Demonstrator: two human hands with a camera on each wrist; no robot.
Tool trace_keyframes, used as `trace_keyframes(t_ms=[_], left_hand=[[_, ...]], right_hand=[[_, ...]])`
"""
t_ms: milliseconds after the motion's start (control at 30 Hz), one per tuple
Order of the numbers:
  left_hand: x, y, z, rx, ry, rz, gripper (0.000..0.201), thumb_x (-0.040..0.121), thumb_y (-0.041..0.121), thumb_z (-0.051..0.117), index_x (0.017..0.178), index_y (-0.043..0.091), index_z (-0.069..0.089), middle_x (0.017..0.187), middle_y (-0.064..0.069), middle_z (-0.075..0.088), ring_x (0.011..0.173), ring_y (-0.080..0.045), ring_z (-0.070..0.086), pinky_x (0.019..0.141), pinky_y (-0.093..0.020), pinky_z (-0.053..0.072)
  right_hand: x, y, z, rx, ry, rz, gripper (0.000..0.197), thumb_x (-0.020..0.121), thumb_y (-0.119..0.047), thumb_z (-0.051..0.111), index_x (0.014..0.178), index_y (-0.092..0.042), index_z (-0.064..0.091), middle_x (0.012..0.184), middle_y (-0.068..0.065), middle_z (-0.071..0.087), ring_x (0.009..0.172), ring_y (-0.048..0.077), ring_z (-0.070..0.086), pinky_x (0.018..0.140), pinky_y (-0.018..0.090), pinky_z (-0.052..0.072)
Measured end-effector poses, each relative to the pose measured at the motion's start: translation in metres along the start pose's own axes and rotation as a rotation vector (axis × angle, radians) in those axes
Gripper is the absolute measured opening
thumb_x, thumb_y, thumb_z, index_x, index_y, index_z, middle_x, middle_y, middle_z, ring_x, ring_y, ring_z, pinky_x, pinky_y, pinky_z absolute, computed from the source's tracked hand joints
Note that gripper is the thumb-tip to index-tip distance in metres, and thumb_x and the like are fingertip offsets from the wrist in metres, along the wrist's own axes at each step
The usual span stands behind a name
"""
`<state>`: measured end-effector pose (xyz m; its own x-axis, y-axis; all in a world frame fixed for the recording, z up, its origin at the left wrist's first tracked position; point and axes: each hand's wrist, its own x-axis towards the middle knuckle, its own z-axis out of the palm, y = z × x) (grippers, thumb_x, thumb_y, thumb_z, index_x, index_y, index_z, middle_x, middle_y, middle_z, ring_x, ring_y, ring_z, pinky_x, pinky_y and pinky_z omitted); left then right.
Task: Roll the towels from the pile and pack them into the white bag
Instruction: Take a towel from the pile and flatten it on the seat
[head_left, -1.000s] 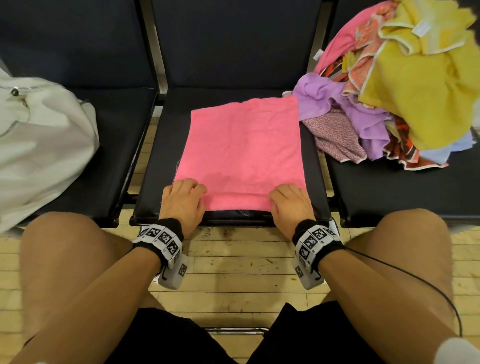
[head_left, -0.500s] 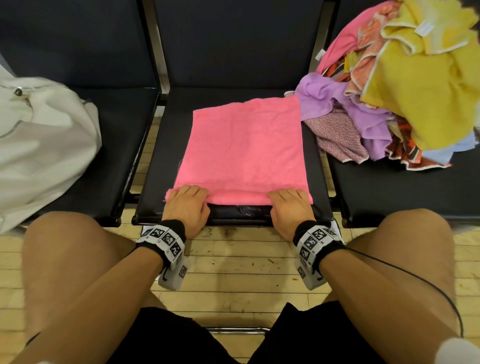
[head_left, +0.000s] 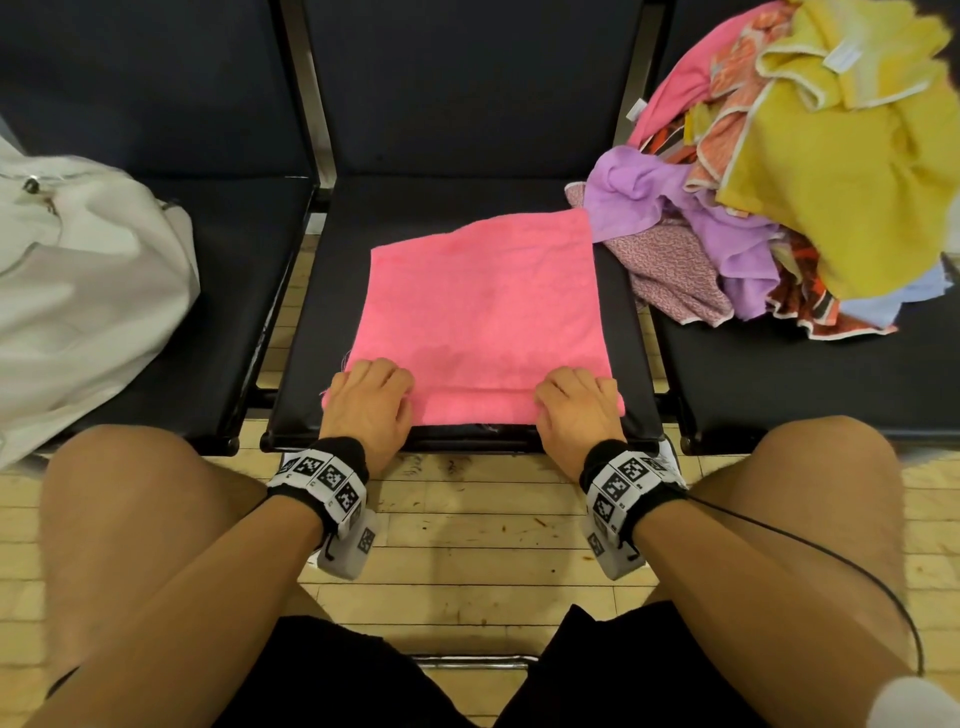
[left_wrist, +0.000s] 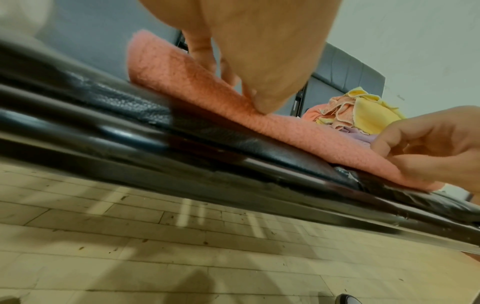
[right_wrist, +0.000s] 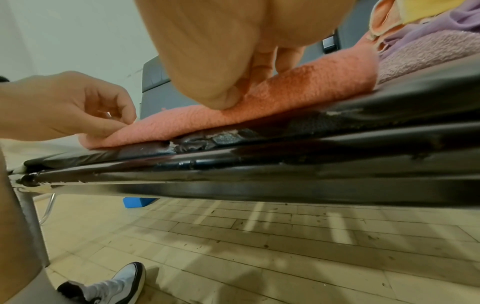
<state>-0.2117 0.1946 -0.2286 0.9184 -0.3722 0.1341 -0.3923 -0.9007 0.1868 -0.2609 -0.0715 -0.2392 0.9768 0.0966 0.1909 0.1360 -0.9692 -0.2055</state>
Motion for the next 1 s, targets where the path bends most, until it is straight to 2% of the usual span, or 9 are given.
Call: trace_keyframes(t_ms=[67, 200, 267, 400, 667, 767, 867, 933, 1000], left_hand=[[0.001, -0.001, 0.0, 0.003, -0.004, 0.018, 0.005, 0.089, 0.014, 0.06, 0.089, 0.014, 0.065, 0.091, -0.004, 0.063, 0.085, -0.027, 0.053, 0.075, -0.041, 0.041], [-0.002, -0.002, 0.002, -0.038, -0.046, 0.017, 0.028, 0.096, 0.031, 0.045, 0.097, 0.016, 0.068, 0.097, -0.002, 0.066, 0.09, -0.027, 0.055, 0.078, -0.041, 0.039], [-0.004, 0.0, 0.002, -0.032, -0.089, 0.009, 0.029, 0.092, 0.04, 0.053, 0.105, 0.018, 0.067, 0.104, 0.001, 0.065, 0.097, -0.025, 0.054, 0.084, -0.043, 0.04], [-0.004, 0.002, 0.003, -0.021, -0.154, -0.018, 0.036, 0.087, 0.03, 0.06, 0.121, 0.018, 0.063, 0.118, -0.001, 0.064, 0.11, -0.026, 0.051, 0.099, -0.045, 0.035], [-0.003, 0.005, 0.0, 0.026, -0.187, -0.064, 0.03, 0.094, 0.027, 0.043, 0.12, 0.021, 0.056, 0.101, 0.0, 0.069, 0.091, -0.025, 0.06, 0.091, -0.042, 0.039], [-0.003, 0.003, 0.001, 0.015, -0.149, -0.072, 0.03, 0.093, 0.027, 0.05, 0.122, 0.021, 0.058, 0.111, -0.001, 0.065, 0.099, -0.026, 0.059, 0.092, -0.045, 0.04], [-0.001, 0.002, 0.001, 0.061, -0.028, -0.013, 0.019, 0.089, 0.019, 0.063, 0.108, 0.017, 0.066, 0.107, -0.005, 0.063, 0.097, -0.03, 0.055, 0.086, -0.047, 0.041], [0.0, 0.003, 0.001, 0.085, -0.052, 0.015, 0.014, 0.092, 0.016, 0.061, 0.104, 0.017, 0.067, 0.104, -0.004, 0.065, 0.095, -0.029, 0.055, 0.083, -0.045, 0.041], [-0.001, 0.004, 0.001, 0.078, -0.091, 0.023, 0.021, 0.097, 0.025, 0.051, 0.109, 0.019, 0.067, 0.107, -0.001, 0.066, 0.098, -0.027, 0.055, 0.086, -0.042, 0.04]], right_hand=[[0.0, -0.001, 0.0, -0.009, -0.025, -0.024, 0.019, 0.065, 0.0, 0.068, 0.08, -0.011, 0.067, 0.085, 0.003, 0.064, 0.079, 0.027, 0.054, 0.071, 0.038, 0.04], [-0.002, -0.005, -0.006, 0.013, -0.125, 0.005, 0.031, 0.064, -0.016, 0.062, 0.095, -0.012, 0.068, 0.092, 0.003, 0.064, 0.085, 0.027, 0.055, 0.076, 0.039, 0.045], [-0.003, -0.006, -0.007, 0.004, -0.154, 0.021, 0.037, 0.065, -0.018, 0.063, 0.102, -0.014, 0.067, 0.096, 0.002, 0.065, 0.088, 0.027, 0.056, 0.079, 0.04, 0.046], [0.0, -0.004, -0.005, 0.011, -0.159, 0.056, 0.038, 0.067, -0.007, 0.067, 0.105, -0.012, 0.07, 0.095, 0.005, 0.069, 0.089, 0.03, 0.06, 0.082, 0.042, 0.047], [0.003, 0.0, -0.01, 0.019, -0.278, 0.06, 0.04, 0.091, -0.015, 0.045, 0.13, -0.015, 0.054, 0.118, 0.006, 0.065, 0.109, 0.028, 0.057, 0.095, 0.041, 0.034], [0.002, -0.001, -0.01, 0.067, -0.155, 0.057, 0.03, 0.086, -0.01, 0.055, 0.115, -0.013, 0.061, 0.107, 0.006, 0.065, 0.097, 0.031, 0.059, 0.087, 0.042, 0.041], [0.002, 0.002, -0.005, 0.002, -0.028, -0.026, 0.025, 0.07, 0.002, 0.068, 0.089, -0.013, 0.066, 0.089, 0.004, 0.063, 0.08, 0.03, 0.055, 0.072, 0.039, 0.038], [0.001, 0.0, -0.004, -0.009, -0.029, -0.081, 0.026, 0.063, 0.004, 0.069, 0.084, -0.012, 0.067, 0.085, 0.004, 0.064, 0.077, 0.029, 0.056, 0.069, 0.038, 0.043], [-0.002, -0.003, -0.004, -0.008, -0.067, -0.091, 0.02, 0.068, -0.009, 0.067, 0.088, -0.013, 0.069, 0.088, 0.003, 0.066, 0.081, 0.028, 0.056, 0.072, 0.039, 0.045]])
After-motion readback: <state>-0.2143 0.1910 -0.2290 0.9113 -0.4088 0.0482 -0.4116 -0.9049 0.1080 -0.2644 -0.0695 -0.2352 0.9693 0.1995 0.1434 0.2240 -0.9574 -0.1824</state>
